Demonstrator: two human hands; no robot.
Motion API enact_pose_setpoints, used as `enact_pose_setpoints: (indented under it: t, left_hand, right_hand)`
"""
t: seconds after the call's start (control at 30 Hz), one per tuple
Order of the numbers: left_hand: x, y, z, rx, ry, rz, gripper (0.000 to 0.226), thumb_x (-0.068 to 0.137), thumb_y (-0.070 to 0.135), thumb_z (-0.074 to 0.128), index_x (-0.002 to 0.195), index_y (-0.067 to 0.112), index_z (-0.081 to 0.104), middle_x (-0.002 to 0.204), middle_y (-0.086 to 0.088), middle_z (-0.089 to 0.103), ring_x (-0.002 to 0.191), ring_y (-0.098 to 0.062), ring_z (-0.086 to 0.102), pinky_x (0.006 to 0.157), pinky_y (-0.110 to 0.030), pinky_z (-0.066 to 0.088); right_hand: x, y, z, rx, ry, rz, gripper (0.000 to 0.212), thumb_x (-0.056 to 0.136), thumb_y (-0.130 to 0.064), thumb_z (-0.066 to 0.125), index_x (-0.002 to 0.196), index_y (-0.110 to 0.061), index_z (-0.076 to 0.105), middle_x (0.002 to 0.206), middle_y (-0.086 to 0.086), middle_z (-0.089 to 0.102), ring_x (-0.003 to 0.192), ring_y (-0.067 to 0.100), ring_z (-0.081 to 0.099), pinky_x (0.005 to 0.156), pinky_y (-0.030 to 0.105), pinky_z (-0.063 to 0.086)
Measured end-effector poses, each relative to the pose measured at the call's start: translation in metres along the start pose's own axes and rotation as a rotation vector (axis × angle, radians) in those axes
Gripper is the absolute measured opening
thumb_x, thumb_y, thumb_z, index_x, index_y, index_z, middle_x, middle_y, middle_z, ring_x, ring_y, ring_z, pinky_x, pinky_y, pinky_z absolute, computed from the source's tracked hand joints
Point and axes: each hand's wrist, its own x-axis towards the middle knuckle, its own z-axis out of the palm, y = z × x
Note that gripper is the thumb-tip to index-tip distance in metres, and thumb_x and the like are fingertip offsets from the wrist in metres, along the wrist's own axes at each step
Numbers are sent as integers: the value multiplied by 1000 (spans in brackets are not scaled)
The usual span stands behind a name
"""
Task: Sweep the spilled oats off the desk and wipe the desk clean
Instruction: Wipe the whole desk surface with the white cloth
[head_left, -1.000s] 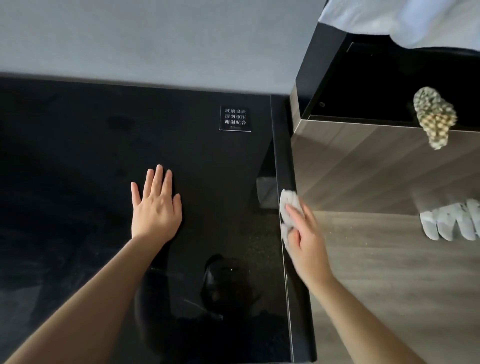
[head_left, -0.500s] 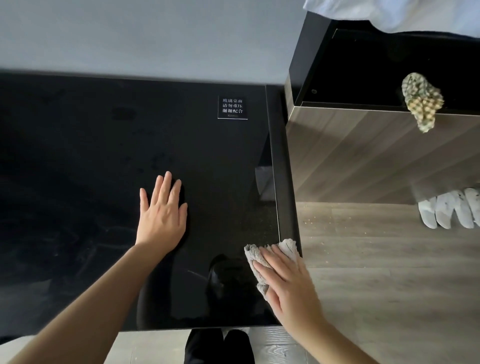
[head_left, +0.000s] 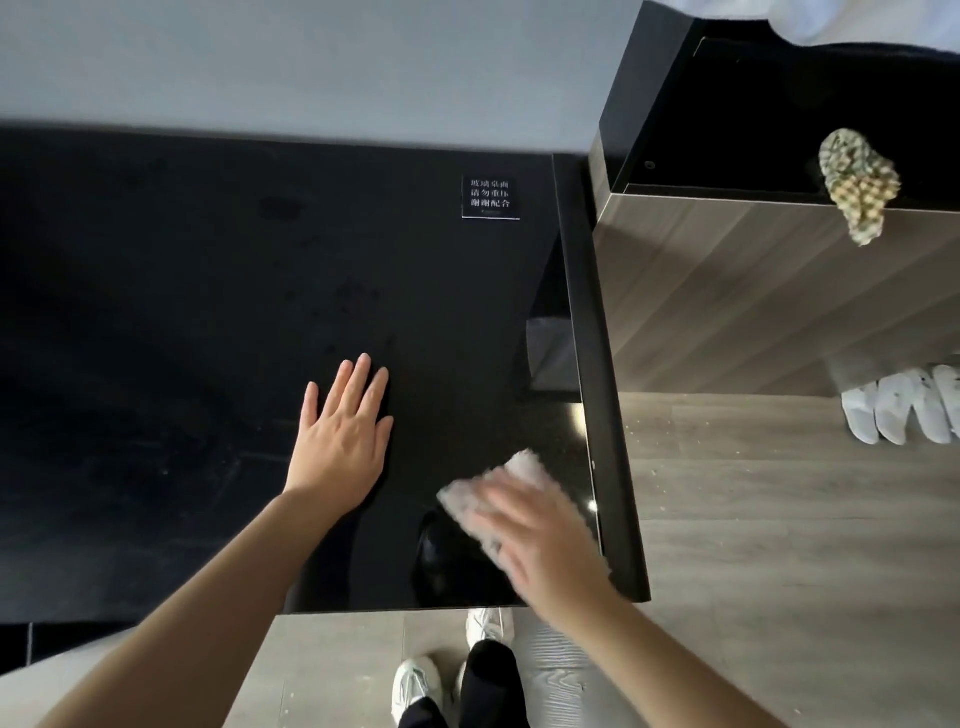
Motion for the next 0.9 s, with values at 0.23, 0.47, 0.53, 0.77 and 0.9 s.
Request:
enact_pose_setpoints:
  t: [0.23, 0.47, 0.53, 0.77, 0.9]
  left_hand:
    - [-2, -4, 0, -5, -17, 24, 56, 102, 36, 24, 153, 19, 11, 162, -1, 1, 149, -17, -4, 120, -45, 1]
    - [-2, -16, -15, -5, -75, 96, 56, 103, 31, 27, 154, 18, 7, 162, 0, -5, 148, -16, -8, 120, -42, 1]
    - [-13, -16, -19, -38, -38, 108, 56, 102, 28, 29, 153, 16, 10, 162, 0, -1, 148, -16, -7, 121, -41, 1]
    - [-59, 10, -25, -241, 47, 185, 49, 99, 10, 35, 148, 6, 30, 158, -6, 24, 148, -17, 13, 120, -32, 7]
    - [-78, 59, -15, -275, 105, 322, 50, 93, 14, 27, 138, 6, 47, 148, -11, 43, 141, -24, 32, 116, -43, 28]
  right_hand:
    - [14, -56, 17, 78, 87, 179, 47, 93, -16, 40, 138, -27, 49, 138, -7, 51, 135, 13, 38, 120, 31, 18]
    - [2, 2, -3, 27, 232, 511, 46, 85, -6, 35, 117, -16, 67, 135, 0, 55, 128, 27, 48, 101, 49, 44]
    - [17, -33, 6, 14, 193, 456, 50, 80, -9, 33, 117, -14, 65, 132, 0, 55, 122, 29, 50, 99, 46, 44]
    - [12, -43, -10, 469, -54, 278, 60, 92, -6, 30, 145, -31, 41, 153, -17, 30, 146, -2, 12, 121, 32, 11]
    - [0, 7, -24, 236, 137, 500, 60, 89, -9, 31, 144, -29, 44, 155, -9, 35, 148, 10, 14, 120, 51, 12]
